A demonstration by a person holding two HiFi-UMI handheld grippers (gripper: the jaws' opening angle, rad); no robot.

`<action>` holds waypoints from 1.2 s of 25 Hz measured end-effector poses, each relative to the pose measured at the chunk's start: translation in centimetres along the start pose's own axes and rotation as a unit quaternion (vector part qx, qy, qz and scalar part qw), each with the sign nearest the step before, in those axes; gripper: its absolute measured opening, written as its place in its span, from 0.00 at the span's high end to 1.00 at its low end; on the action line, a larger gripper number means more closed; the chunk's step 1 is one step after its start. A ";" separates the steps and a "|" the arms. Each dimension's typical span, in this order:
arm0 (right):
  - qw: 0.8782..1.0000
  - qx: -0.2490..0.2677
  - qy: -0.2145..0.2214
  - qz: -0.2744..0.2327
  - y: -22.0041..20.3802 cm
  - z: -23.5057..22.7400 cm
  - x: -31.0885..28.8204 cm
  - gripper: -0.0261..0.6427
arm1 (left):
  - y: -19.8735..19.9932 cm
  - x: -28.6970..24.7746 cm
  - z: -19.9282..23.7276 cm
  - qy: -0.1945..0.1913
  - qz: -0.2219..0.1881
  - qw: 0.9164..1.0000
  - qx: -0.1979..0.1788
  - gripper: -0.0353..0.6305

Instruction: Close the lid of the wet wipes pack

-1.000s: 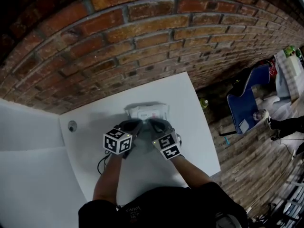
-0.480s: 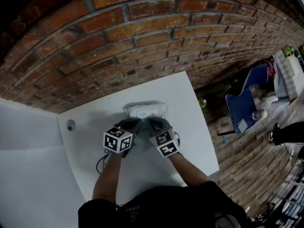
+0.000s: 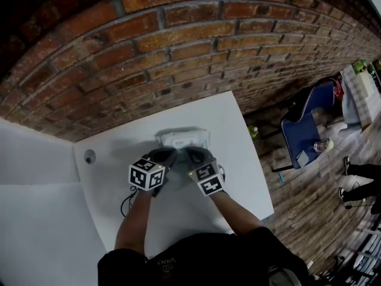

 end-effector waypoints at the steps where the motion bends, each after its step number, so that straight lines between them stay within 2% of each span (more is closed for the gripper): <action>1: 1.000 0.001 -0.001 0.000 0.0 0.0 0.1 0.96 | 0.2 0.2 -0.1 0.000 -0.005 1.000 0.000 0.93; 9: 1.000 -0.004 0.002 -0.019 0.8 1.1 1.7 0.96 | 1.1 1.7 -1.0 0.015 -0.023 0.999 -0.023 0.93; 21: 0.998 0.000 -0.010 -0.054 1.8 2.7 6.2 0.96 | 2.7 5.2 -4.1 0.040 -0.075 0.994 -0.065 0.93; 30: 0.996 0.002 -0.023 -0.083 2.3 4.8 9.7 0.96 | 3.0 8.0 -6.9 0.043 -0.095 0.990 -0.091 0.93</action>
Point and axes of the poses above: the fingertips, and each gripper's own axes: x backward along the fingers, z to its left, y out of its top, the point moved 5 cm from there along x, backward along the fingers, and after that the axes turned 10 degrees about -x, right-handed, at the moved point
